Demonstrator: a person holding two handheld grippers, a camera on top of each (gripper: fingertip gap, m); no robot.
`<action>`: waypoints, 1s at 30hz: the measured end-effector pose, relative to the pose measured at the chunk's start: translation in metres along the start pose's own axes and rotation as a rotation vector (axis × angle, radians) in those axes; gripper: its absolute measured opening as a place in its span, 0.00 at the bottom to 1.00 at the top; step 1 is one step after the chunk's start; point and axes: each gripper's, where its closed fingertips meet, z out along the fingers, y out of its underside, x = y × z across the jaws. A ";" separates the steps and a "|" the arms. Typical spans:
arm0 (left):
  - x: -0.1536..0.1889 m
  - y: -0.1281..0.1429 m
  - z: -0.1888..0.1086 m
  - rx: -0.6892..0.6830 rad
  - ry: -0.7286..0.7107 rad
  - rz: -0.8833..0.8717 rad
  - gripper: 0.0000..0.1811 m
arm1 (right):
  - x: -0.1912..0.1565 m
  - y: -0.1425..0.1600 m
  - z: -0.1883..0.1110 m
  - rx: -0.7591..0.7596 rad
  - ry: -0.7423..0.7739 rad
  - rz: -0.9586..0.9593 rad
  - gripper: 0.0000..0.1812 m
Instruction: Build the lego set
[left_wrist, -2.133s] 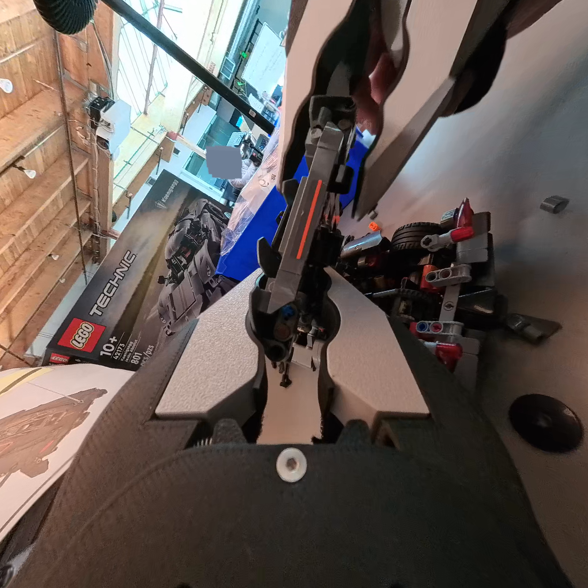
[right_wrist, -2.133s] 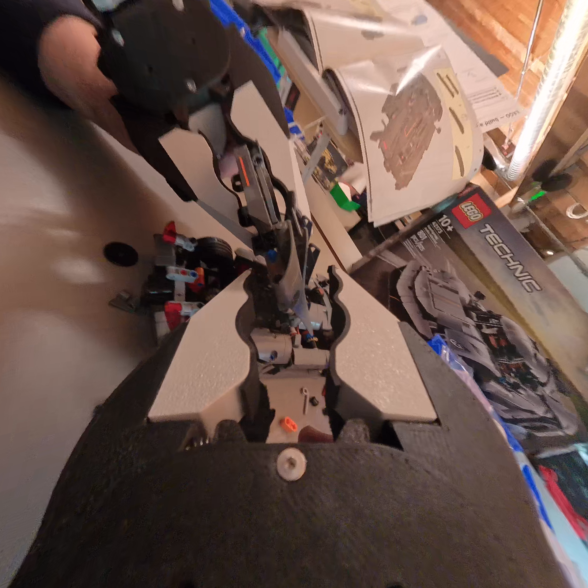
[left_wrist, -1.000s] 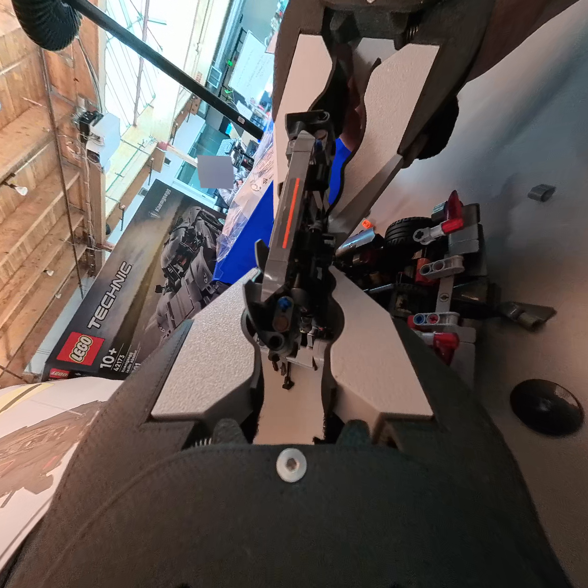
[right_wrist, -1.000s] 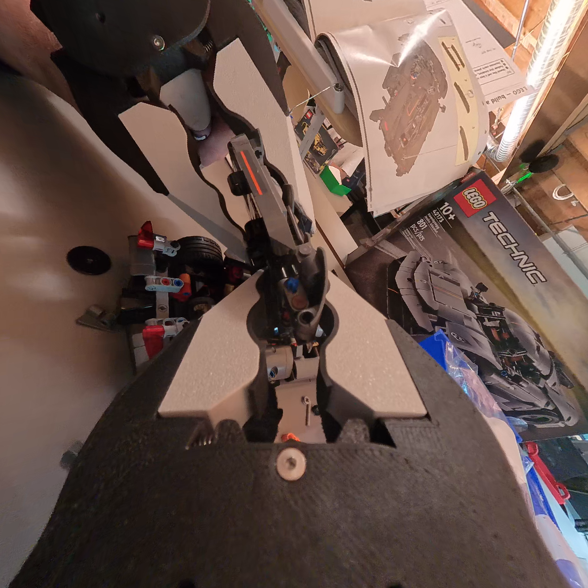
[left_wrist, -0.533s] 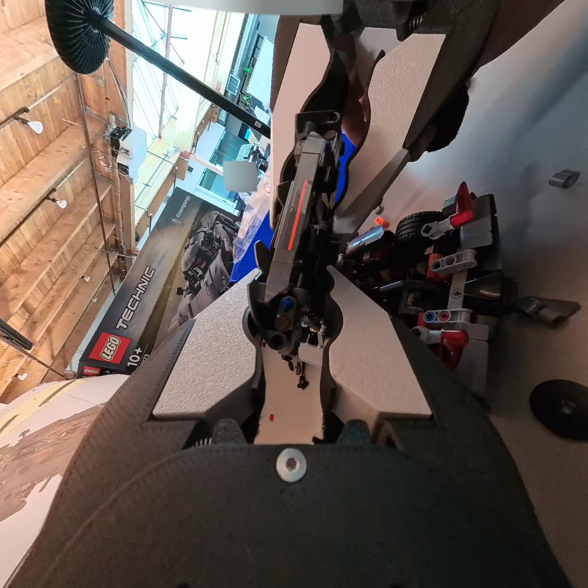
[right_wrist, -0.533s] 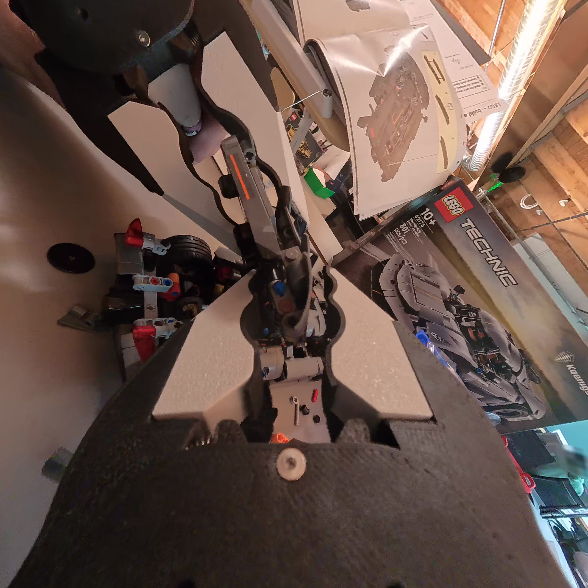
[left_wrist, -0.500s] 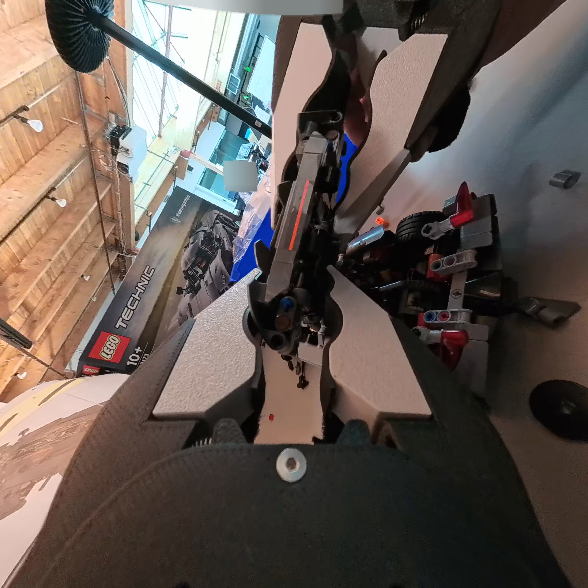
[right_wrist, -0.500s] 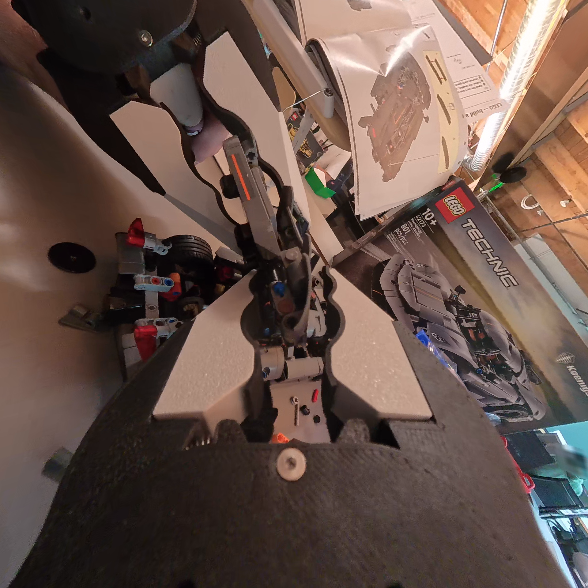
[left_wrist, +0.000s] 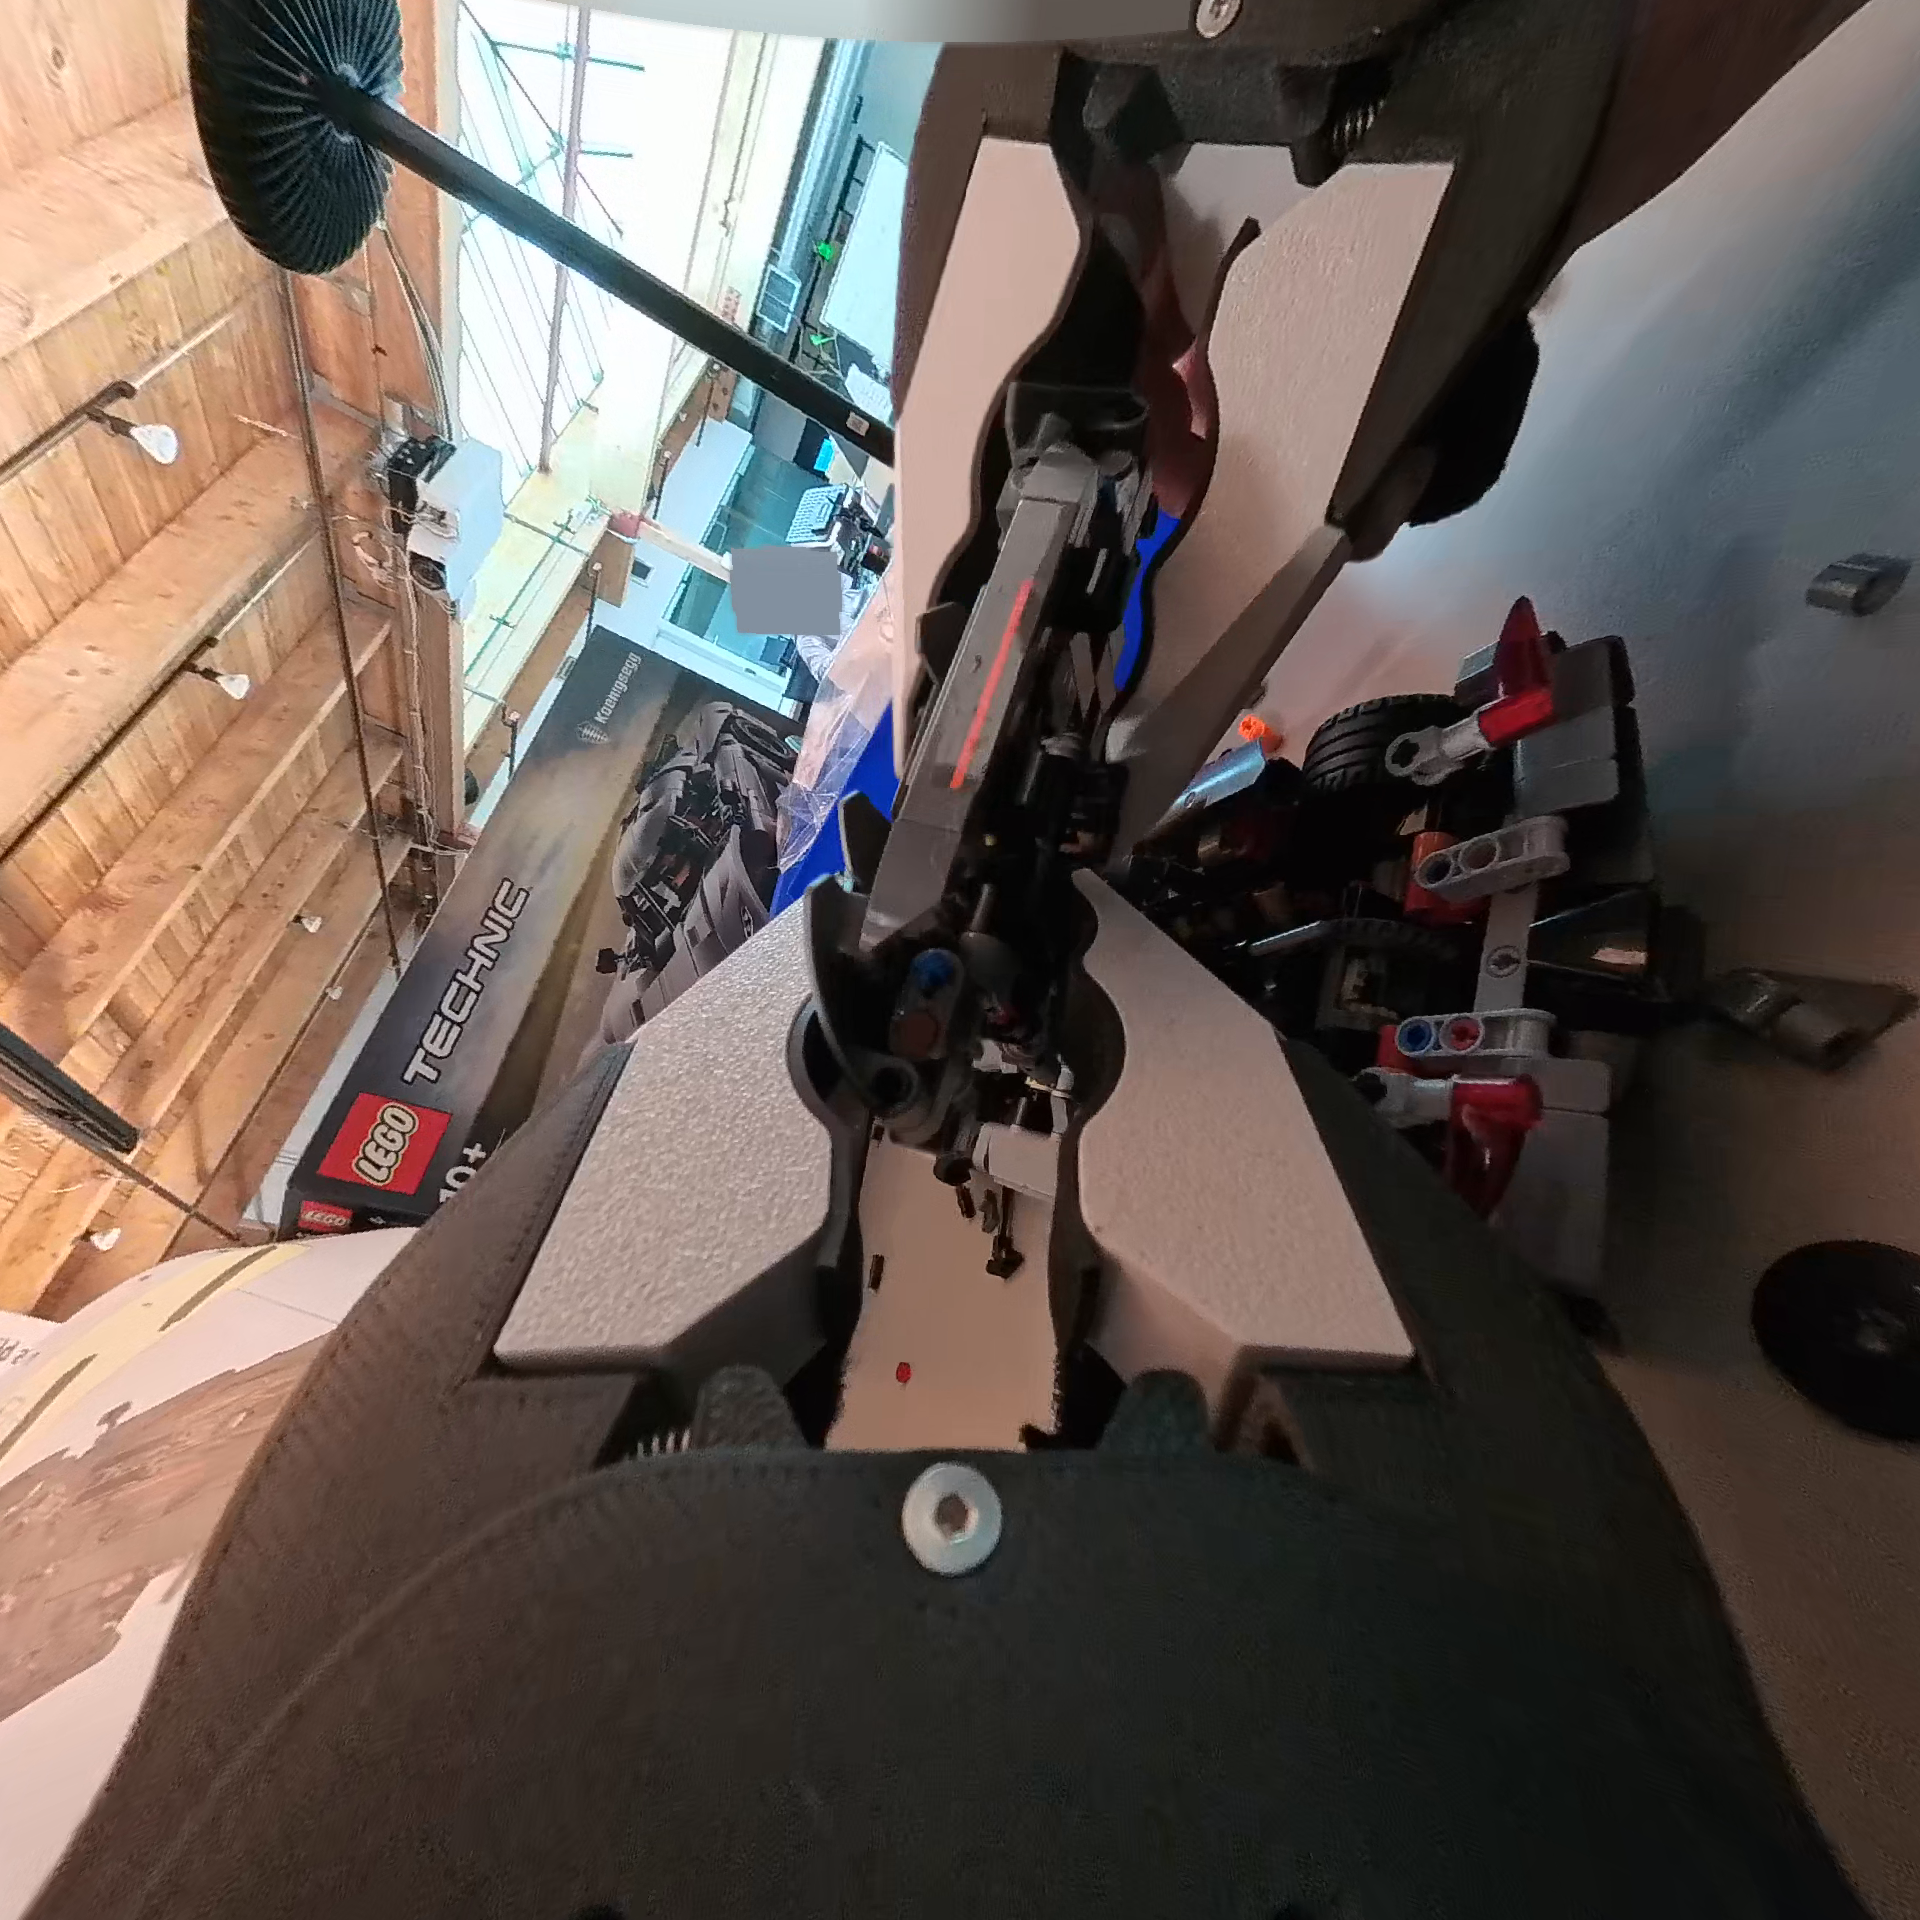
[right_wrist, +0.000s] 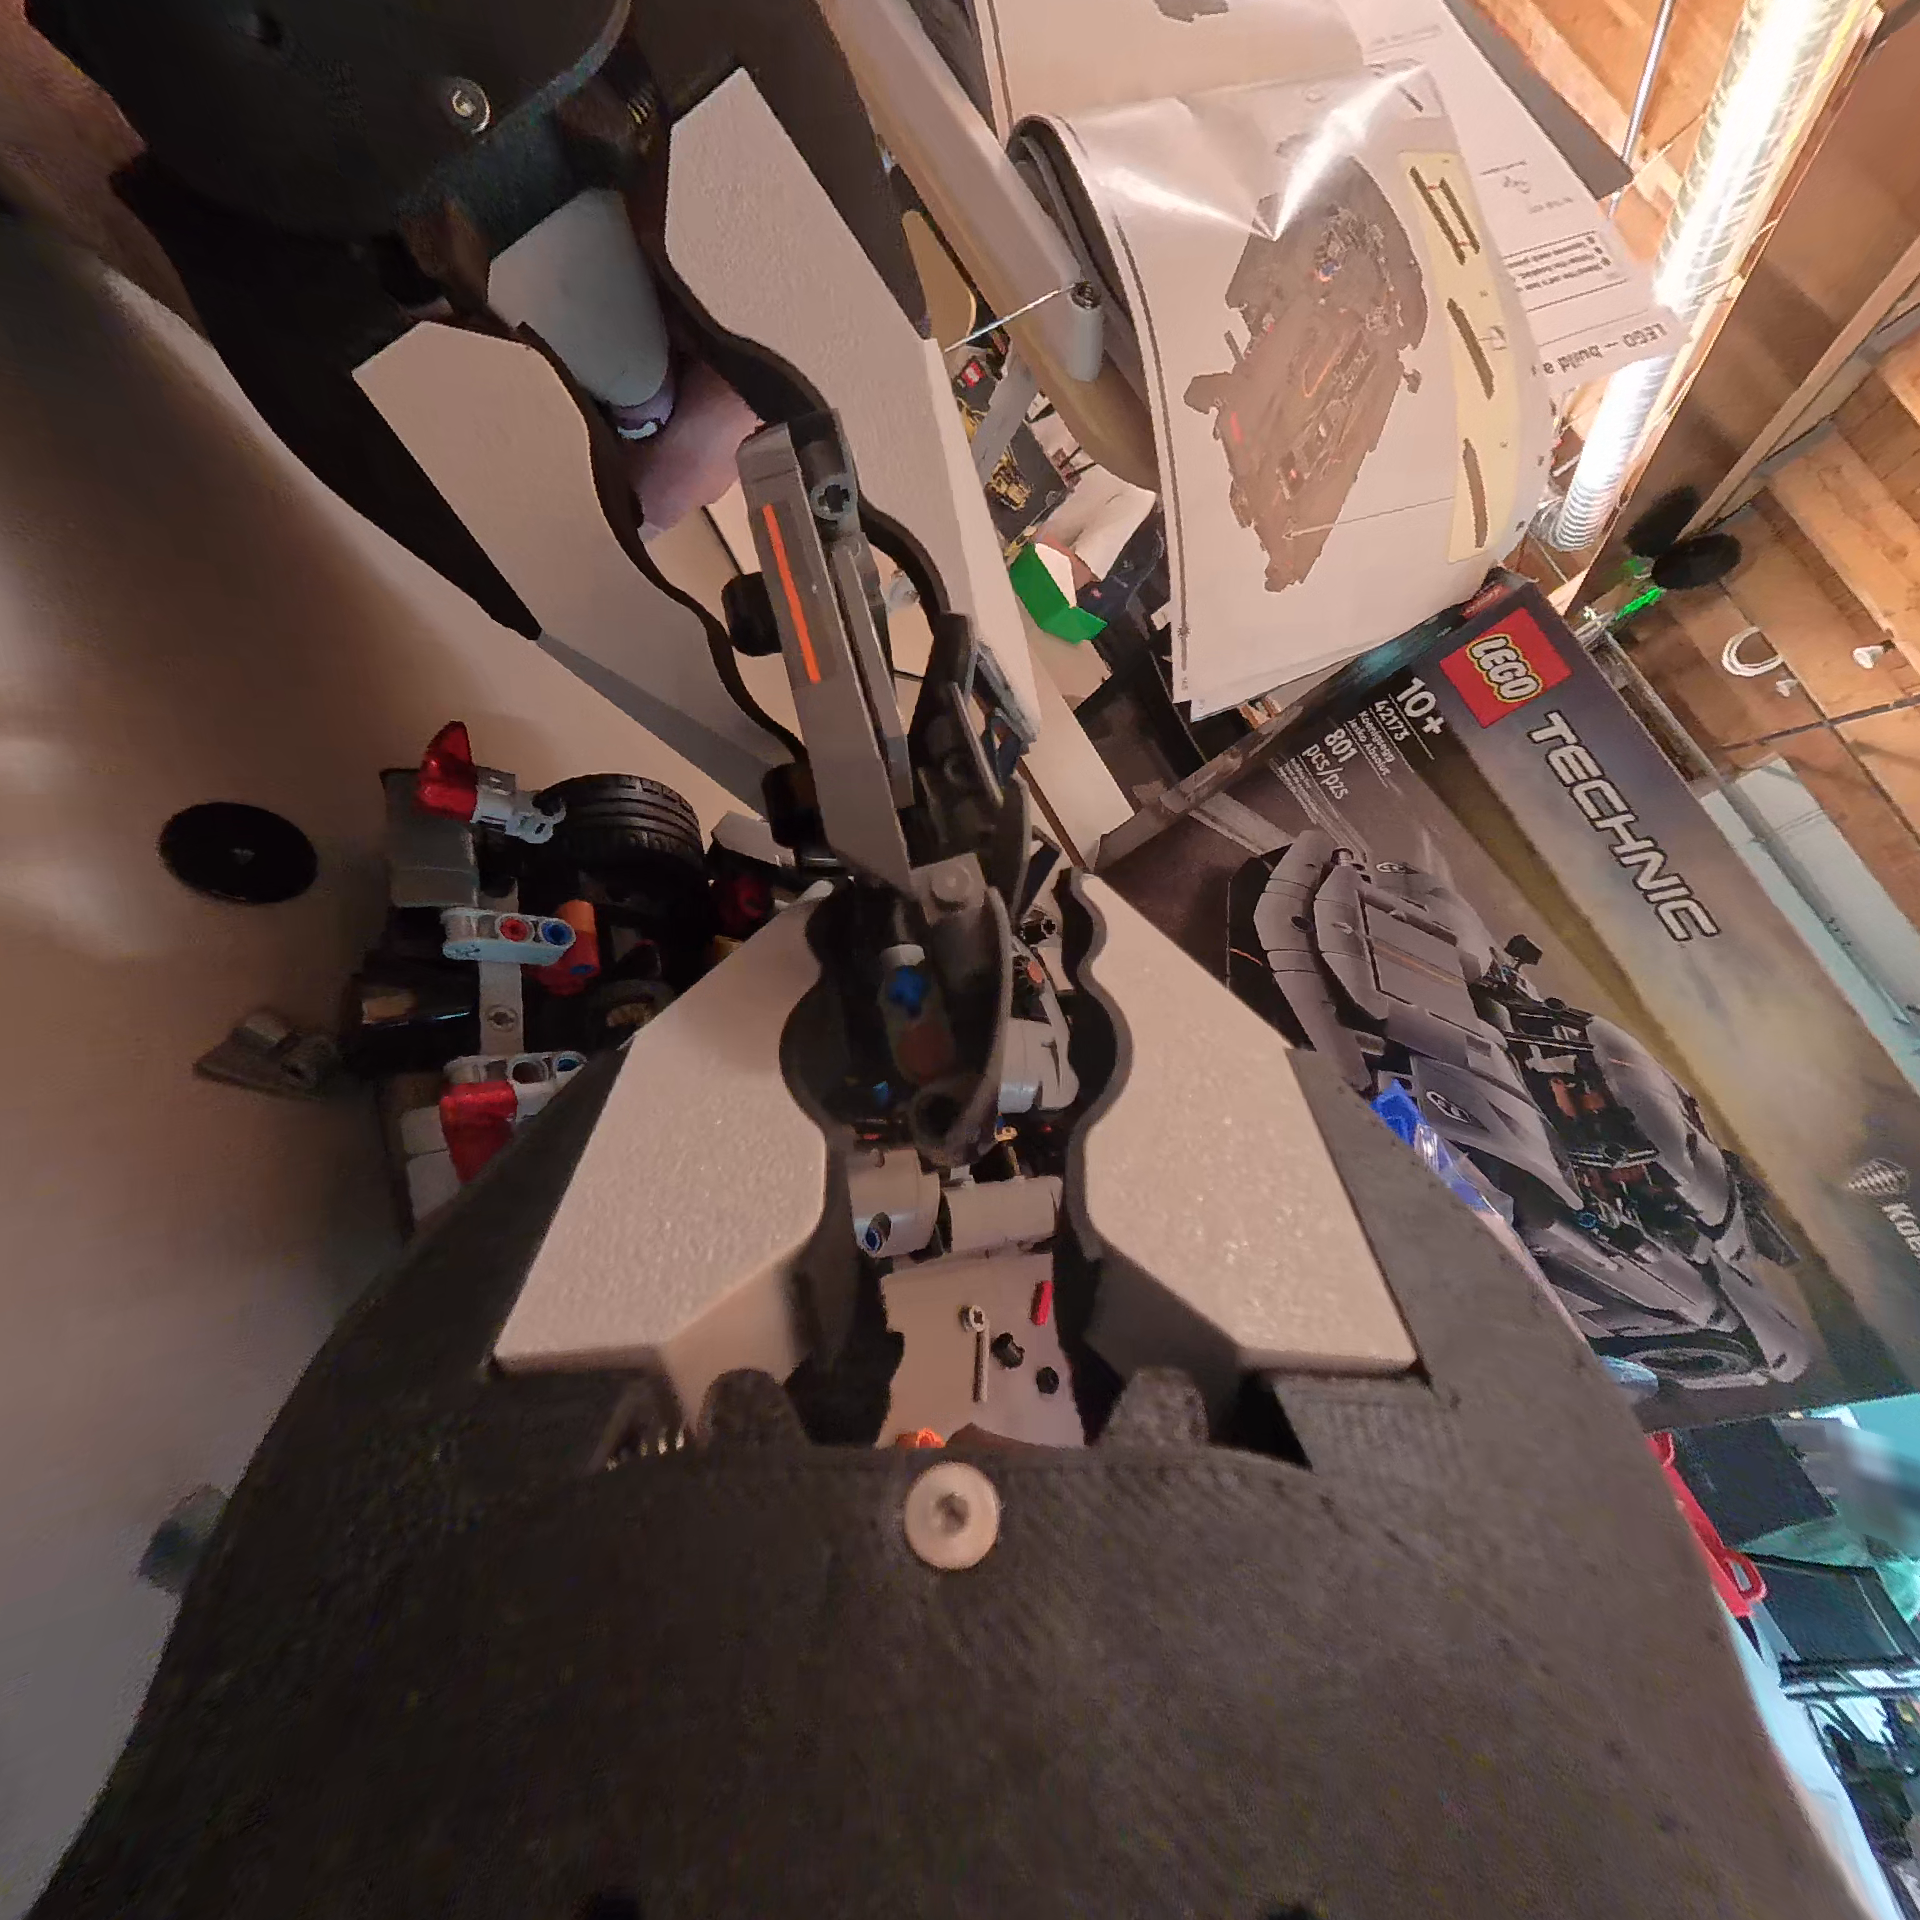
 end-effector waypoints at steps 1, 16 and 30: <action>0.000 -0.001 0.000 0.000 -0.003 0.010 0.18 | -0.001 0.000 0.000 0.001 -0.009 0.001 0.19; 0.001 0.005 -0.002 0.007 0.025 0.002 0.21 | -0.001 -0.001 0.000 -0.011 0.010 -0.032 0.15; 0.003 0.005 -0.001 -0.028 -0.018 0.076 0.17 | 0.000 0.001 0.000 -0.035 0.057 -0.113 0.16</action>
